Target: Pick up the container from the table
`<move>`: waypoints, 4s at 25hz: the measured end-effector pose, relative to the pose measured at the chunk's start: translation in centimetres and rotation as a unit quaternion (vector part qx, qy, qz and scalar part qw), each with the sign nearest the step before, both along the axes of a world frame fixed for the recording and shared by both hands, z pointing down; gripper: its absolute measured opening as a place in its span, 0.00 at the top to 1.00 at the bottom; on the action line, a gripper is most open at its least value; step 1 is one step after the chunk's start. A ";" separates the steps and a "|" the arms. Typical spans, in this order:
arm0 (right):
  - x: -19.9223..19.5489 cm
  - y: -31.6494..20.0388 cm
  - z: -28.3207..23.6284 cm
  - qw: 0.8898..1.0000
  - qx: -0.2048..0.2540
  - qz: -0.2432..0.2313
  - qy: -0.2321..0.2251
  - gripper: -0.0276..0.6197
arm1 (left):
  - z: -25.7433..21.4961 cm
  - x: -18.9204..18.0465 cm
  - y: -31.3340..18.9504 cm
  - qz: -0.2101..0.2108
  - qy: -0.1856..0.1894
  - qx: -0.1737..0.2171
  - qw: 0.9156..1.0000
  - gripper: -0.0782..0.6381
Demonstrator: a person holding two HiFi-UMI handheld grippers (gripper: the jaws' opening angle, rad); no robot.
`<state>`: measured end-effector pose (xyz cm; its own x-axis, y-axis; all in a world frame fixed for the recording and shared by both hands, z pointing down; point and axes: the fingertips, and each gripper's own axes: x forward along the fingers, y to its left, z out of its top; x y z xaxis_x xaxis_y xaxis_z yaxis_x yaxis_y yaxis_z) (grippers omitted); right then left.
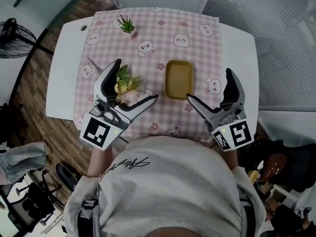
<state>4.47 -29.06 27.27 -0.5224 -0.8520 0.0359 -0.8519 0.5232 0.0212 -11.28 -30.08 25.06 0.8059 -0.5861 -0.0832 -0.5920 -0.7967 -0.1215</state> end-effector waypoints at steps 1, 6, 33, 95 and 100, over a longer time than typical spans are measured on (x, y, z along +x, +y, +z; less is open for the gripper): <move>0.0 -0.2 0.1 1.000 -0.001 0.001 -0.001 0.06 | 0.2 0.0 -0.2 0.003 -0.001 -0.003 1.000 0.19; -0.2 -1.3 0.4 1.000 -0.006 0.006 -0.004 0.06 | 0.7 0.2 -1.4 0.018 -0.006 -0.011 1.000 0.19; 1.6 -0.8 0.7 0.997 0.000 -0.079 -0.002 0.06 | 3.0 4.3 -1.1 0.012 -0.036 -0.016 0.999 0.19; -0.7 0.8 18.6 0.963 -0.163 -0.177 0.117 0.05 | 19.6 8.4 1.8 0.088 -0.162 -0.145 0.972 0.19; -0.7 0.7 19.6 0.961 -0.174 -0.174 0.128 0.05 | 20.9 8.3 1.8 0.090 -0.185 -0.151 0.967 0.19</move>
